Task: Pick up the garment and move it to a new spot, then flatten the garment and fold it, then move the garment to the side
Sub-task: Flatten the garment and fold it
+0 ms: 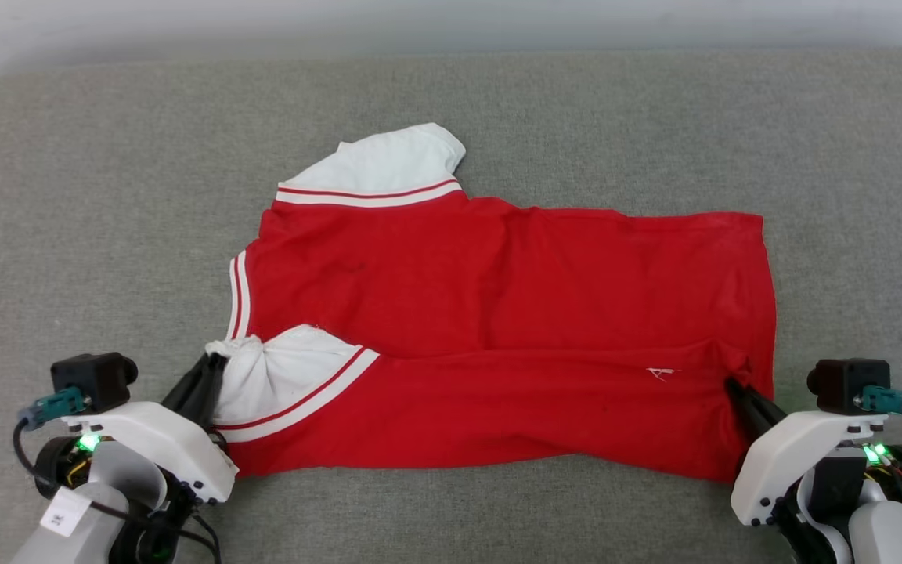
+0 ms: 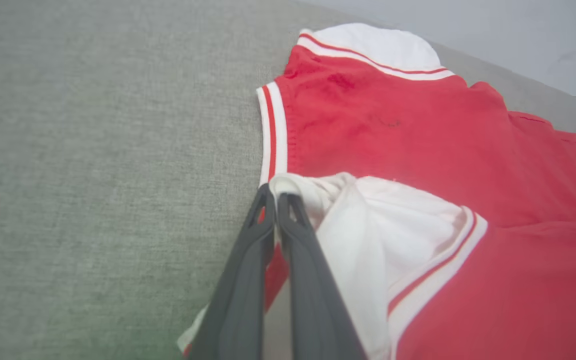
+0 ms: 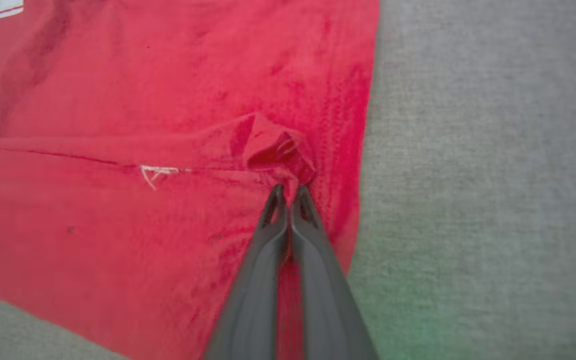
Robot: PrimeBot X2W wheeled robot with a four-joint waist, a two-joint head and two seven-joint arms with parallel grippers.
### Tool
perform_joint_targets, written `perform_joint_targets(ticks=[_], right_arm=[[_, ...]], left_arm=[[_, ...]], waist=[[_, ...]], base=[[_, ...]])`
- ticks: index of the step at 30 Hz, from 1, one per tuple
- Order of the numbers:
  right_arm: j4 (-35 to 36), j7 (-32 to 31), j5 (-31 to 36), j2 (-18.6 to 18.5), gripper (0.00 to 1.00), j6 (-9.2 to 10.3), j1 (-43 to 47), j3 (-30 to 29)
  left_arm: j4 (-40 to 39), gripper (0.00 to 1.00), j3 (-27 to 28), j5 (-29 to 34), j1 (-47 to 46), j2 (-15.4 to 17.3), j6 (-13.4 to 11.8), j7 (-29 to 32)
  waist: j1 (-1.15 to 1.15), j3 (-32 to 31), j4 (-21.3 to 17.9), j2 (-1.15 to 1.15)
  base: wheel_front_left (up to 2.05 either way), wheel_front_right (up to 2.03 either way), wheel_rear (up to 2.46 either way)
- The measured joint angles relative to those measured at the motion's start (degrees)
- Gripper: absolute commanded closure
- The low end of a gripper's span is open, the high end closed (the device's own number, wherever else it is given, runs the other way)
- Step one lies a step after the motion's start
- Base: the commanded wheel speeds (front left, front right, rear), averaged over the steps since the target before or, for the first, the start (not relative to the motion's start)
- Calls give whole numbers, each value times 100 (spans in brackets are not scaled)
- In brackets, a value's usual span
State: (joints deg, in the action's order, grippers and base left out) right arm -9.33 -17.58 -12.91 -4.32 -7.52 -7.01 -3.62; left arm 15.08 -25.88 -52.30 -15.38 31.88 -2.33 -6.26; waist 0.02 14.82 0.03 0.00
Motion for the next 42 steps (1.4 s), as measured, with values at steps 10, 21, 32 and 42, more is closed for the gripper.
perform_joint_targets(ticks=[10, 21, 32, 42], right_arm=[[-1013, 641, -38, -29, 0, -2, -348, 174], [-545, 2398, -153, 40, 0, 1, 87, 148], [157, 2248, -1, 114, 0, 1, 567, -16], [470, 2050, -210, 133, 0, 1, 711, 25]], left_arm=[[1228, 56, -272, -241, -395, -394, 583, 212], [1273, 0, -114, -179, -372, -188, 301, -35], [63, 0, -196, -523, -93, 896, 179, 1722], [-1035, 0, -183, -1403, 510, 1348, -424, 3214]], waist=[[-1, 65, -58, 0], [-1, -424, -23, 0], [-2, -778, -130, 0], [-2, -650, -265, 0]], base=[[0, 0, 0], [0, 0, 0], [0, 0, 0], [0, 0, 0]])
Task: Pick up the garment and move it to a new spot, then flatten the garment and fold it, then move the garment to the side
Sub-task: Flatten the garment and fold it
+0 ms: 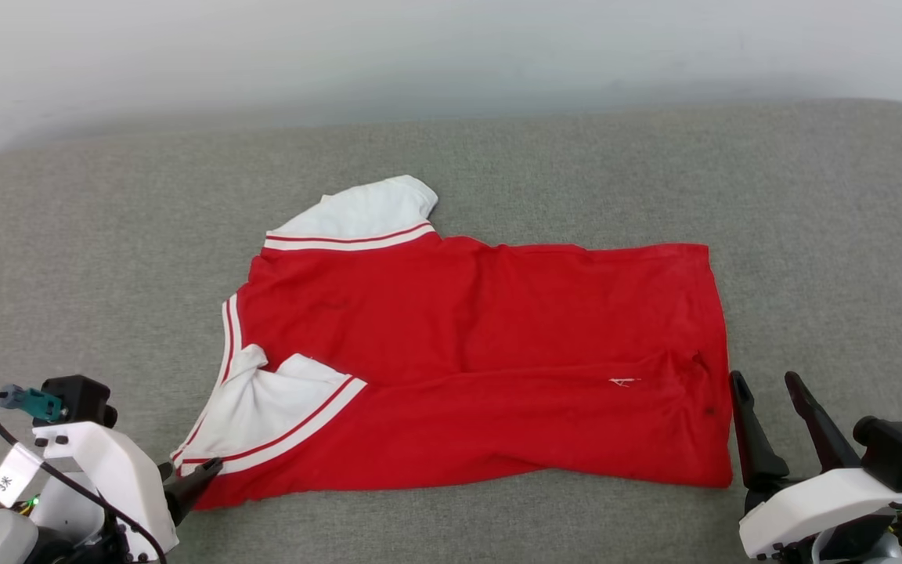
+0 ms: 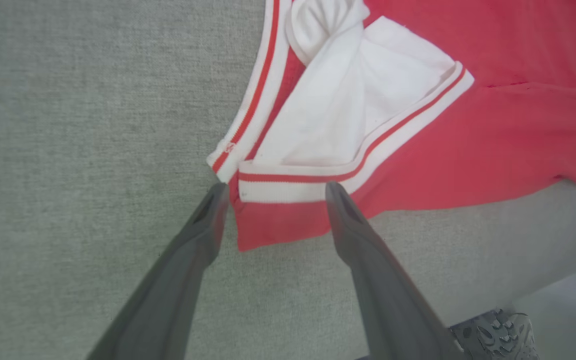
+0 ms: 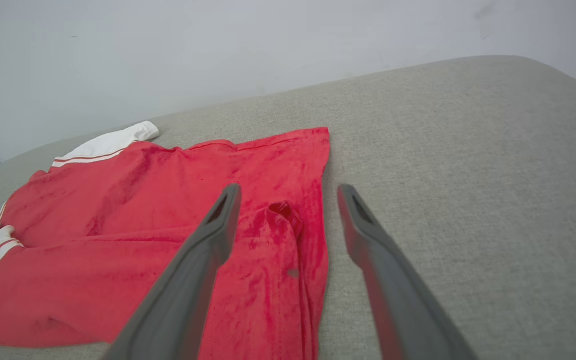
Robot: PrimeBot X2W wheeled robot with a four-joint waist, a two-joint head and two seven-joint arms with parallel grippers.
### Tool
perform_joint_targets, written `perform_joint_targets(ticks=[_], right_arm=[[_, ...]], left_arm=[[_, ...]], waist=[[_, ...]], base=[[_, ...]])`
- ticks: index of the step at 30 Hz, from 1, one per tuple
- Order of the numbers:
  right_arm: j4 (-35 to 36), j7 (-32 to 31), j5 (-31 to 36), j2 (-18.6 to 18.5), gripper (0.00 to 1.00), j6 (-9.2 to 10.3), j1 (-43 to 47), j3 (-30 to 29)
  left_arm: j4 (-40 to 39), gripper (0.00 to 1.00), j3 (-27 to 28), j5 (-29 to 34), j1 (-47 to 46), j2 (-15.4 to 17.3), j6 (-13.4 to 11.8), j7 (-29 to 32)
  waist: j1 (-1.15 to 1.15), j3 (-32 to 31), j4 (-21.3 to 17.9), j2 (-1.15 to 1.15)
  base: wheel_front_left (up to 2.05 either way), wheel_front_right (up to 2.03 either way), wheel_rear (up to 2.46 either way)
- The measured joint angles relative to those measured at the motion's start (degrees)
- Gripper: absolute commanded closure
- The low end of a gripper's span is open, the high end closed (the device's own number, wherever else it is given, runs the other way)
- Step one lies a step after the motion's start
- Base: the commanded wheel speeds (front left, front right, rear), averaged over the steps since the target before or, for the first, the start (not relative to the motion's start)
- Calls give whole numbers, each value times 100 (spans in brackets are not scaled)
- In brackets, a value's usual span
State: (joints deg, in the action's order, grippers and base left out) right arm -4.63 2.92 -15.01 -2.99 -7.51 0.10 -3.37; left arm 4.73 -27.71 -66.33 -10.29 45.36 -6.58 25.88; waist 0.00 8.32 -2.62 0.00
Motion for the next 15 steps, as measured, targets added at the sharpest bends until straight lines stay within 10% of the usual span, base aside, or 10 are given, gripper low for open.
perform_joint_targets(ticks=[11, 13, 14, 15], right_arm=[[15, -125, -234, 4, 0, 0, -144, 58], [3, -168, -253, 4, 0, 1, -143, 24], [4, -205, -280, 4, 0, 1, -143, 10], [9, -259, -320, 4, 0, 1, -144, -7]], left_arm=[[513, 0, -258, 36, -93, -294, -4, 142], [668, 56, -290, -1, -161, -349, 71, 180], [744, 100, -293, -19, -182, -385, 130, 178], [824, 100, -292, -48, -199, -420, 201, 168]], waist=[[-1, 434, -156, 0], [-1, 472, -181, 0], [-2, 484, -188, -1], [-2, 490, -193, 0]], base=[[0, 0, 0], [0, 0, 0], [0, 0, 0], [0, 0, 0]])
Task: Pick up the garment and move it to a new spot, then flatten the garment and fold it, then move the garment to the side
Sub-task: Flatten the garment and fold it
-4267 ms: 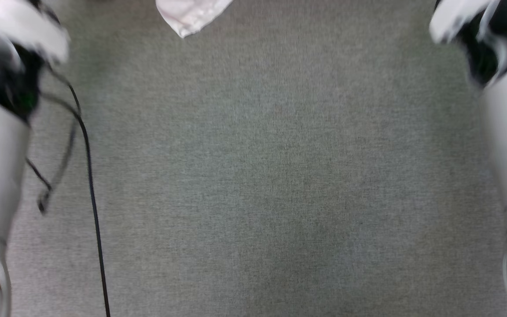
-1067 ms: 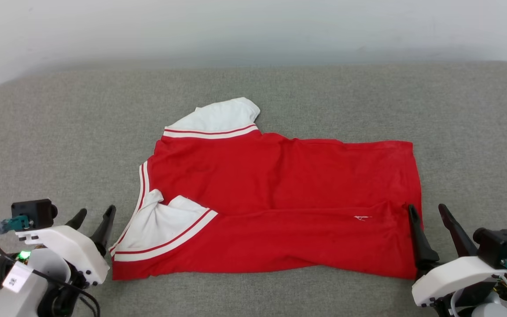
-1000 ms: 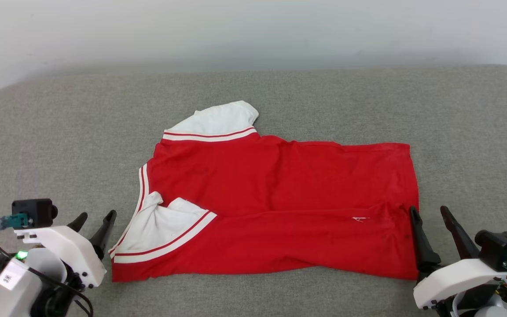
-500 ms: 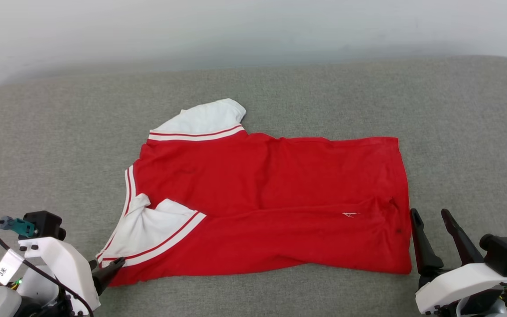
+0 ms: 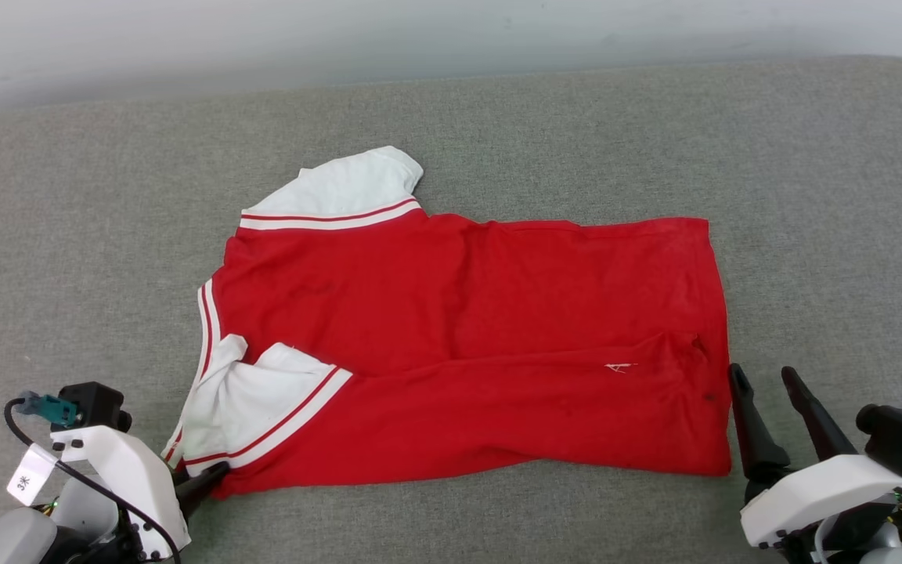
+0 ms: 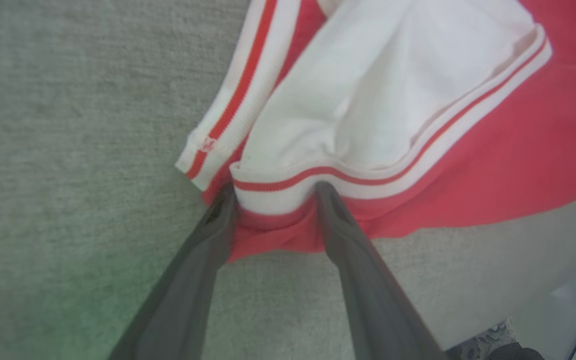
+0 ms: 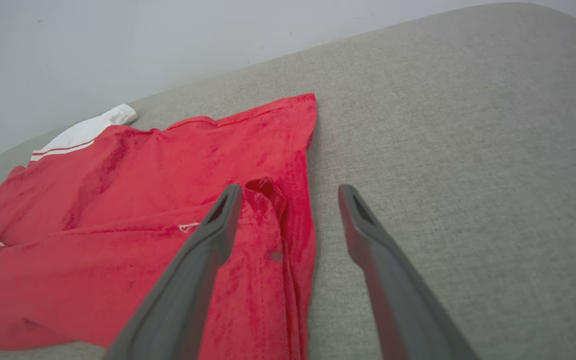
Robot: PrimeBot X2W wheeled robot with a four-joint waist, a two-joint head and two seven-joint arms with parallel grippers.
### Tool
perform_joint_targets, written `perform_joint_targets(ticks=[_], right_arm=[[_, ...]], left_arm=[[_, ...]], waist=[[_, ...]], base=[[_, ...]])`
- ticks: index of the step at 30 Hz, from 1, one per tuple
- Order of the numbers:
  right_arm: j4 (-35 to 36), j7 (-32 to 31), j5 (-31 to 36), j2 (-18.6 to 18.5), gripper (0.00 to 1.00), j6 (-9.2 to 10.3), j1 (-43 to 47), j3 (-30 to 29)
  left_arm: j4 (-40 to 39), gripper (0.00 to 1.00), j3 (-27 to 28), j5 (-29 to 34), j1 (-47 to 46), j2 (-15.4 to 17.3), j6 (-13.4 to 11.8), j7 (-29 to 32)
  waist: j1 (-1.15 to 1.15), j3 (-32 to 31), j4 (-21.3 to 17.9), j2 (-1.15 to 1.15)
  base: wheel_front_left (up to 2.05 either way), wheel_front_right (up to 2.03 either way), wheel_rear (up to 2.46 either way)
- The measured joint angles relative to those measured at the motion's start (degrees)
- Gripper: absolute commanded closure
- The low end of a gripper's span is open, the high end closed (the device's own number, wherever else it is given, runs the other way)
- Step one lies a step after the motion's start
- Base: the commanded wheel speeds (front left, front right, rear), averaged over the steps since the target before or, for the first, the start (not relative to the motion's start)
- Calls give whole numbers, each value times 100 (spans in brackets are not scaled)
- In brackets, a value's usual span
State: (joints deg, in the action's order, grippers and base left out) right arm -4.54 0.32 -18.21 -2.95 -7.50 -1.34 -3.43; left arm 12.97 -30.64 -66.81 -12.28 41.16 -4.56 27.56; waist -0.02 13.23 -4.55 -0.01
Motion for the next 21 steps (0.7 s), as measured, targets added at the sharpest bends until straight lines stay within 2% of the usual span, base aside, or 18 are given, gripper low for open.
perform_joint_targets(ticks=[5, 10, 15, 21], right_arm=[[74, -450, -99, 0, 0, -1, -3, -188], [151, -1555, -211, -98, 0, -1, 10, -312], [357, -2916, -352, -308, 0, 0, 5, -300], [531, -3693, -333, -432, 0, -1, -253, 38]], left_arm=[[250, 100, -7, -7, -78, -144, 285, -194], [234, 100, -8, 231, -81, -105, 348, -524], [-178, 100, 70, 412, -90, -18, 165, -755], [-853, 100, 186, 568, -77, 202, -108, -867]], waist=[[1, -38, 12, 0], [2, -112, 64, 0], [3, -136, 148, 0], [3, -16, 209, 0]], base=[[0, 0, 0], [0, 0, 0], [0, 0, 0], [0, 0, 0]])
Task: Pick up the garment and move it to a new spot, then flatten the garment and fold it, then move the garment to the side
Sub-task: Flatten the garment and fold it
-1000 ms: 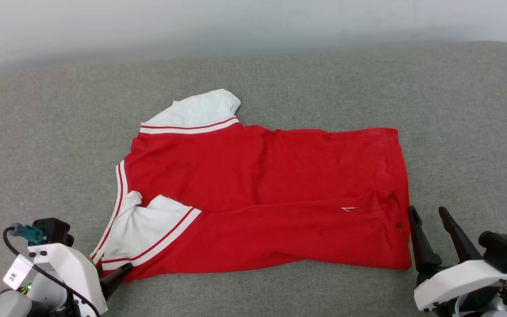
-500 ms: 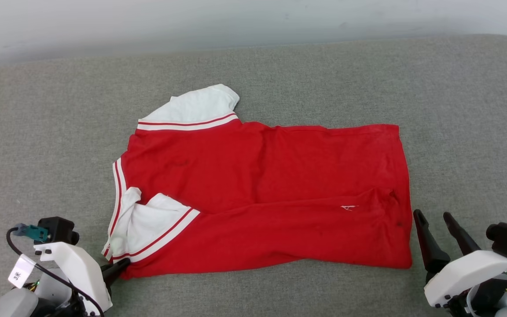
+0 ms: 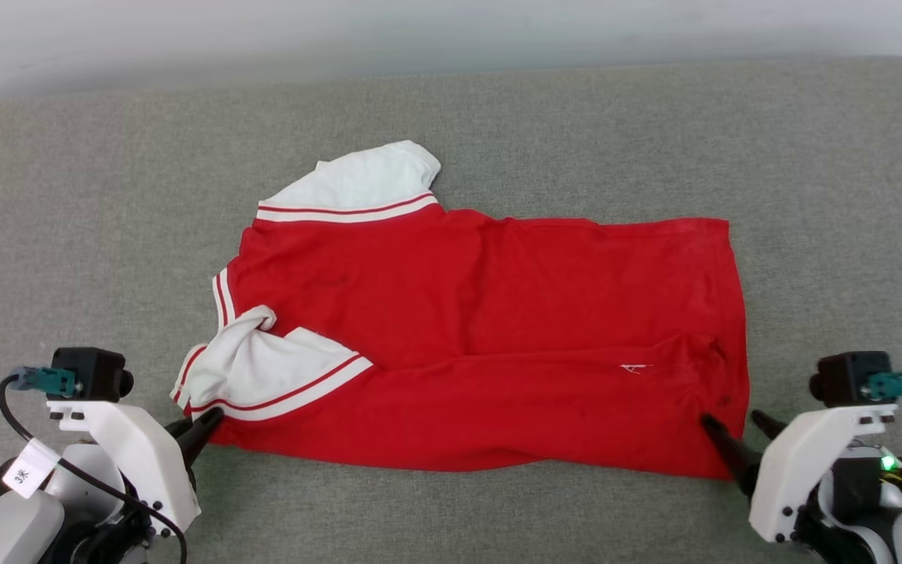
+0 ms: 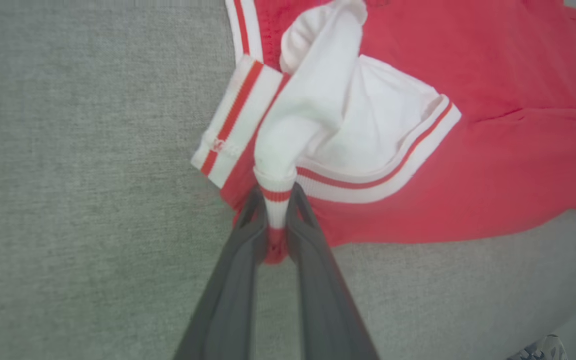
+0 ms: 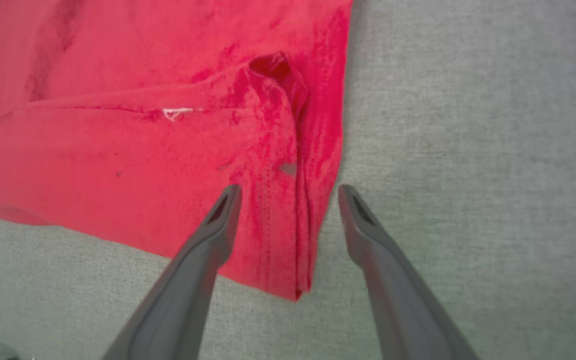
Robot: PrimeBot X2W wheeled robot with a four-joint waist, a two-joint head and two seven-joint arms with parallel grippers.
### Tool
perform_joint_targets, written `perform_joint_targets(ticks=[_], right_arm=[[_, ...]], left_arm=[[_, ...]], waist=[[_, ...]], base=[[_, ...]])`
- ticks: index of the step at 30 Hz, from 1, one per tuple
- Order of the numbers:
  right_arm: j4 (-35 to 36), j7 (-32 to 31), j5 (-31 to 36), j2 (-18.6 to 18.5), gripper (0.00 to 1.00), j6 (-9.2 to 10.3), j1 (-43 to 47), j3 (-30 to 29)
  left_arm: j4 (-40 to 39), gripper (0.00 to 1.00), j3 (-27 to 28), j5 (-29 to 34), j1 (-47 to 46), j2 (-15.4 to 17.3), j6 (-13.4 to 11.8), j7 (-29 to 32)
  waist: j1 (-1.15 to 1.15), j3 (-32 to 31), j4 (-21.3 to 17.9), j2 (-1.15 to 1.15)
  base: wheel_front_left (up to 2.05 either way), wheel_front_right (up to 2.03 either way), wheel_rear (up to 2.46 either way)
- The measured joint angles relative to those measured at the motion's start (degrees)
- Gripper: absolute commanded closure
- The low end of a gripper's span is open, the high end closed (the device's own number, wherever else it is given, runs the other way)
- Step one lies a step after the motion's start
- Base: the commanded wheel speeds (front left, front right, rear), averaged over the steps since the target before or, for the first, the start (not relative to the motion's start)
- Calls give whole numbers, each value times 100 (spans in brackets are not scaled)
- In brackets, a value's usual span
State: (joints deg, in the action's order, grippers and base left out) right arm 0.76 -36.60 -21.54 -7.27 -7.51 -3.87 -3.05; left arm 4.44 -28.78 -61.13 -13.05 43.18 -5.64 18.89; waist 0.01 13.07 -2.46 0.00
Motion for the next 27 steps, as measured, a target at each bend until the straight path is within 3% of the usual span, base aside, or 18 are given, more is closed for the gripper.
perform_joint_targets(ticks=[6, 7, 8, 9, 19, 27], right_arm=[[-505, -588, 5, -20, 0, 0, -207, 258], [-580, -650, -13, -9, 11, 1, -230, 272], [-642, -734, -20, -9, 60, 2, -251, 291], [-673, -782, -21, -11, 100, 3, -286, 324], [-482, -560, -187, -215, 100, -1, -498, 492], [54, -743, -337, -410, 100, 0, 68, 514]], left_arm=[[-463, 100, 26, 98, 21, 89, -101, -49], [-505, 100, 24, 103, 20, 83, -115, -55], [-522, 100, 22, 119, 21, 81, -115, -73], [-523, 100, 22, 125, 23, 81, -114, -91], [-597, 100, 67, 163, 383, 79, -204, -401], [-970, 100, 42, 145, 1014, 175, -524, -497]], waist=[[0, 188, 95, 0], [-1, 219, 117, 0], [-1, 246, 134, 0], [-1, 269, 148, 0], [0, 56, 64, 0], [-1, -590, 87, 0]], base=[[0, 0, 0], [0, 0, 0], [0, 0, 0], [0, 0, 0], [0, 0, 0], [0, 0, 0]])
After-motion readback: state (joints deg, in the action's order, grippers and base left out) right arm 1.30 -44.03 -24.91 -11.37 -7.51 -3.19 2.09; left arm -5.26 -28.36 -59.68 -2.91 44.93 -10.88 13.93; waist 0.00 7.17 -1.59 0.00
